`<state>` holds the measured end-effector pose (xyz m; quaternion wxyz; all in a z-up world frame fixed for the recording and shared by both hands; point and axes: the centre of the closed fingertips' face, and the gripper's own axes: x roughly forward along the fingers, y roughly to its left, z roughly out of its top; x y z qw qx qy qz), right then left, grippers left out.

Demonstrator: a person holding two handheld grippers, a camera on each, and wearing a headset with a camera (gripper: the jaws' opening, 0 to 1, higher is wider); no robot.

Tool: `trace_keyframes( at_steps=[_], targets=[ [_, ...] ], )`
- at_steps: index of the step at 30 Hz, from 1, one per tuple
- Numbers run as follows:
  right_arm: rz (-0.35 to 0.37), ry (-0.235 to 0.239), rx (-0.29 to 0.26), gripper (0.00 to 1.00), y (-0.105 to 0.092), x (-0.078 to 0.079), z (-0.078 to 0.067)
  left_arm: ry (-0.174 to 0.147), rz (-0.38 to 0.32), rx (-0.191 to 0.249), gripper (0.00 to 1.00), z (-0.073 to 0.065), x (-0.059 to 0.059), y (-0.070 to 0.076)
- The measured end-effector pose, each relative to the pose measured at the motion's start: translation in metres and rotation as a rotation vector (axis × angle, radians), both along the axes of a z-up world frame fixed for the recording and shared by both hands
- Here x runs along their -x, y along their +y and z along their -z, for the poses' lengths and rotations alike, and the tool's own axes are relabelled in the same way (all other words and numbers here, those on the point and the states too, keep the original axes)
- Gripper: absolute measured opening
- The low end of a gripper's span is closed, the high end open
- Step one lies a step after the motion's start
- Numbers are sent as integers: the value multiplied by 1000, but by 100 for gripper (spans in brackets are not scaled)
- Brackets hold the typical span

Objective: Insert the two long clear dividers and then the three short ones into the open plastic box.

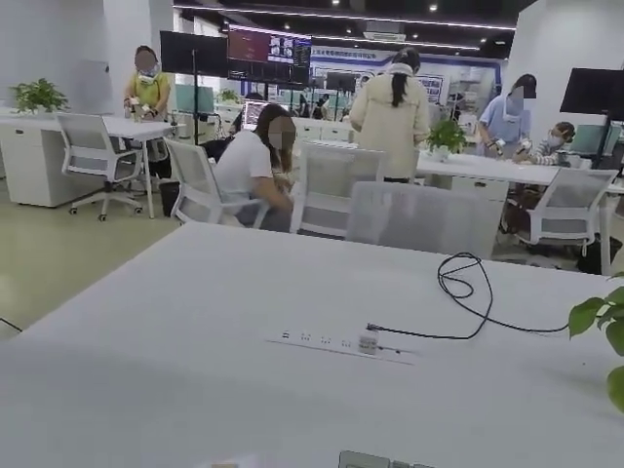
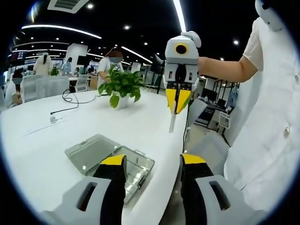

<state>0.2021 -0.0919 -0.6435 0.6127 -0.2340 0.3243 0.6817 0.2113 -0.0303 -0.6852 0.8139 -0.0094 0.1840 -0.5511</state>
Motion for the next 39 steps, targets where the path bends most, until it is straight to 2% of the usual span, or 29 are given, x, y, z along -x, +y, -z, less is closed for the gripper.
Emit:
trace_keyframes(
  at_steps=[8,19,21,22,24,26,39],
  targets=[
    [17,-10,13,3,-4,-9,4,-2,-51,-35,60,11,-1,17],
    [45,-31,59,3,-11,-26,18,-14,-73,-76,75,27,6,34],
    [45,-36,72,3,-12,-29,22,-13,-73,-73,82,29,8,36],
    [44,-42,82,3,-12,-30,25,0,-68,-65,84,31,10,36],
    [43,-51,97,3,-13,-33,30,-14,-64,-74,88,34,11,38],
    [41,-62,118,3,-16,-38,39,-4,-64,-77,90,36,12,39],
    [10,-125,213,3,-15,-60,76,8,-48,-63,100,46,16,40]
  ],
)
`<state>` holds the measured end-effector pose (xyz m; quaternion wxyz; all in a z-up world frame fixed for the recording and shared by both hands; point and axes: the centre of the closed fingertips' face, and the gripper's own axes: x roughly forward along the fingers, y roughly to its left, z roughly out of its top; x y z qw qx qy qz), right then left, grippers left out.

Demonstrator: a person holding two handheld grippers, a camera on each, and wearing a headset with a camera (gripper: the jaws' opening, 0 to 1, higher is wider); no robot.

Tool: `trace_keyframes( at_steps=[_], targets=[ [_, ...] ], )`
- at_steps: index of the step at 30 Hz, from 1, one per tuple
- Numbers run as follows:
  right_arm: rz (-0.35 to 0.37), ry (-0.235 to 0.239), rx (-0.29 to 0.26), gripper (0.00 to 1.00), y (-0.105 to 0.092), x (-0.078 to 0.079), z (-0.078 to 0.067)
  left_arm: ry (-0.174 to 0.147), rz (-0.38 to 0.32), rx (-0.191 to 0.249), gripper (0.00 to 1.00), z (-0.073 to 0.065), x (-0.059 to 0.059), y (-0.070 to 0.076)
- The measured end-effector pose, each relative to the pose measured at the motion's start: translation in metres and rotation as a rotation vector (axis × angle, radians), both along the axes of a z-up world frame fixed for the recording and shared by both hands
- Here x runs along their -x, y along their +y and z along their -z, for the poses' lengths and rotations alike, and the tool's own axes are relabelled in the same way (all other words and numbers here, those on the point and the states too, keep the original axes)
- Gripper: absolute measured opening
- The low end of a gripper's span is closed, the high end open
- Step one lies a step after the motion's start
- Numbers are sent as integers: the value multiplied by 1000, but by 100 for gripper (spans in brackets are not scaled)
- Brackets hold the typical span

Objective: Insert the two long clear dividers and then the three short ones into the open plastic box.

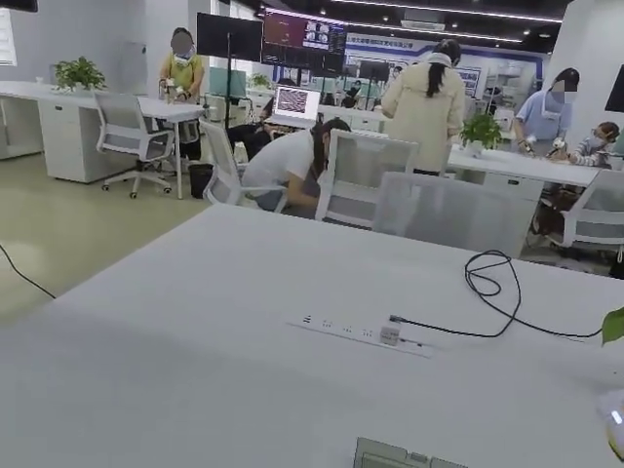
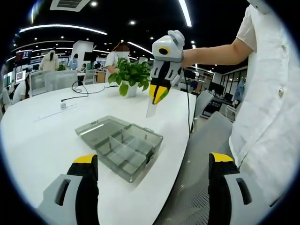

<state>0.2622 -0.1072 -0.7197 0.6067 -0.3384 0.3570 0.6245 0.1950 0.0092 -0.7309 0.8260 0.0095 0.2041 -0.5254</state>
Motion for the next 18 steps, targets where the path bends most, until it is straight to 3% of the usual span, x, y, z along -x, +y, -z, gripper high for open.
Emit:
trace_keyframes(
  at_steps=[9,18],
  targets=[
    [-21,-8,49,3,5,-10,30,14,4,13,100,3,3,-3],
    [-50,-9,86,3,5,-10,44,21,-2,25,100,3,2,-4]
  ],
)
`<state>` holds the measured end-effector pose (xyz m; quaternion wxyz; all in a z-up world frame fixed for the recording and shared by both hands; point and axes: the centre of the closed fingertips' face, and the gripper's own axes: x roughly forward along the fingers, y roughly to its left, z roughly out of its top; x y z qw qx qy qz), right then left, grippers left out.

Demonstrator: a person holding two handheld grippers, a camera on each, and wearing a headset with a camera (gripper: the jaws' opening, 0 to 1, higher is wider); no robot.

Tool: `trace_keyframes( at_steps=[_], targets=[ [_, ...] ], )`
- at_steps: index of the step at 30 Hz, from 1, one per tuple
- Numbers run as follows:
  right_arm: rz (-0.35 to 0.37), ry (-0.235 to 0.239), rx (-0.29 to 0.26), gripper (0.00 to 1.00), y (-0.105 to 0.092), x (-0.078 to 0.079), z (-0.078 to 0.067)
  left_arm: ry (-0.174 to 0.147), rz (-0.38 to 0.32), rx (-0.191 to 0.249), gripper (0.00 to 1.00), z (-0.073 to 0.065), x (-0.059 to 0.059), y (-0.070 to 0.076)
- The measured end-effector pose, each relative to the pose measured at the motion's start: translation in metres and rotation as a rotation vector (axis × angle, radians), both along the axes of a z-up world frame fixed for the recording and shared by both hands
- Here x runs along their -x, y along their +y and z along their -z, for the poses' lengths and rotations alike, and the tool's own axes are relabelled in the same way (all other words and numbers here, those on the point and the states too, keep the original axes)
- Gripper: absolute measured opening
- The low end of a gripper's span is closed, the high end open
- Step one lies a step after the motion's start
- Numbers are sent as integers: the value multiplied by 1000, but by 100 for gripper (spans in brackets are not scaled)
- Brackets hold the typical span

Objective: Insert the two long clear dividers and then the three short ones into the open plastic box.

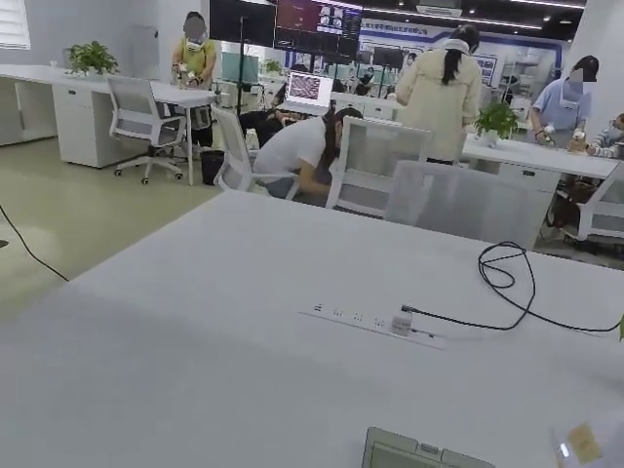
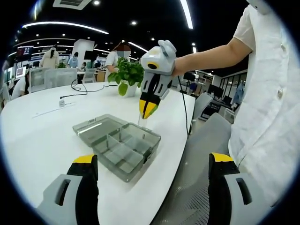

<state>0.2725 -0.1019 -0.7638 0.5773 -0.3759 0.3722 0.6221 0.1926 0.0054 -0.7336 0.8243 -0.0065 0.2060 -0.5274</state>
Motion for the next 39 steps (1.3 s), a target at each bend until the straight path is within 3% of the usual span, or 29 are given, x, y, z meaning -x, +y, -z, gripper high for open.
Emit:
trace_keyframes(
  at_steps=[27,39],
  targets=[
    [-1,22,36,3,1,-1,19,4,-4,13,99,-1,2,-1],
    [6,29,12,3,0,0,25,7,-11,17,99,0,3,0]
  ],
)
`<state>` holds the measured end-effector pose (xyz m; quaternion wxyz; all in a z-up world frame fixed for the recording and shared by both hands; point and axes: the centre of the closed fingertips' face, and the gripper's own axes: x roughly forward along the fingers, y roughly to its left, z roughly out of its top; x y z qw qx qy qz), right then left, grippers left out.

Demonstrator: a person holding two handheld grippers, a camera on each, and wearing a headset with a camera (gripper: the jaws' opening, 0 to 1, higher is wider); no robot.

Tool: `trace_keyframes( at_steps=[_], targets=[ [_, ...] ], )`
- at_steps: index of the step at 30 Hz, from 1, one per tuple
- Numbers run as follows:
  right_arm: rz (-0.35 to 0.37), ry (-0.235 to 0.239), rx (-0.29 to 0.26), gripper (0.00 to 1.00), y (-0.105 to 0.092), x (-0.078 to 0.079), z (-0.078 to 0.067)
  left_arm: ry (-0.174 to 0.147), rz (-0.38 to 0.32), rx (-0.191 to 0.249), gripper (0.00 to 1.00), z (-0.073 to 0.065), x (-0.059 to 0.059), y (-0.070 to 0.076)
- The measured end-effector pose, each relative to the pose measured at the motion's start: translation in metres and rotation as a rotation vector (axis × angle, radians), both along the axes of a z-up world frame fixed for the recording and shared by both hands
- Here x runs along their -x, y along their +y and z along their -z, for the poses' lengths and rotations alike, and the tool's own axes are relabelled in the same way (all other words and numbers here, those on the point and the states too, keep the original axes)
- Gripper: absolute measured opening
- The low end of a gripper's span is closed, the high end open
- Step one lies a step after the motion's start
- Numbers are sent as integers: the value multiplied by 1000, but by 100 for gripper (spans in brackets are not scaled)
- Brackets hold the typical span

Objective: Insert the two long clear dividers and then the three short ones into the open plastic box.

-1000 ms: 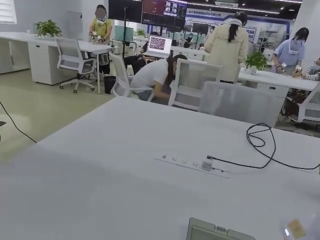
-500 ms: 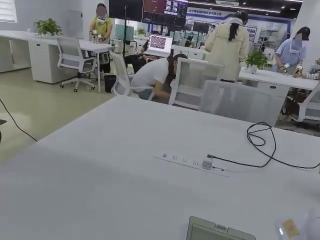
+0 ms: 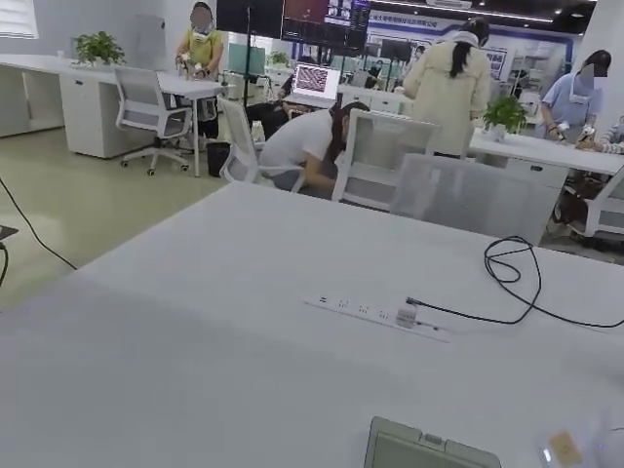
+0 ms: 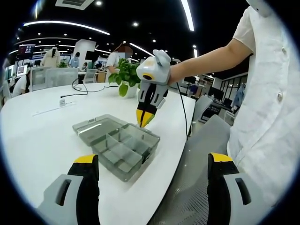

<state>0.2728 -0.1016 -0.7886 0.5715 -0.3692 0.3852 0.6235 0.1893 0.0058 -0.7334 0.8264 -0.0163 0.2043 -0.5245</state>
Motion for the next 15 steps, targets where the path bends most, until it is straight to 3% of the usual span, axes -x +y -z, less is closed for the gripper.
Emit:
trace_keyframes(
  at_steps=[15],
  targets=[
    [1,-24,-16,3,1,0,18,2,0,-2,99,0,1,1]
  ],
)
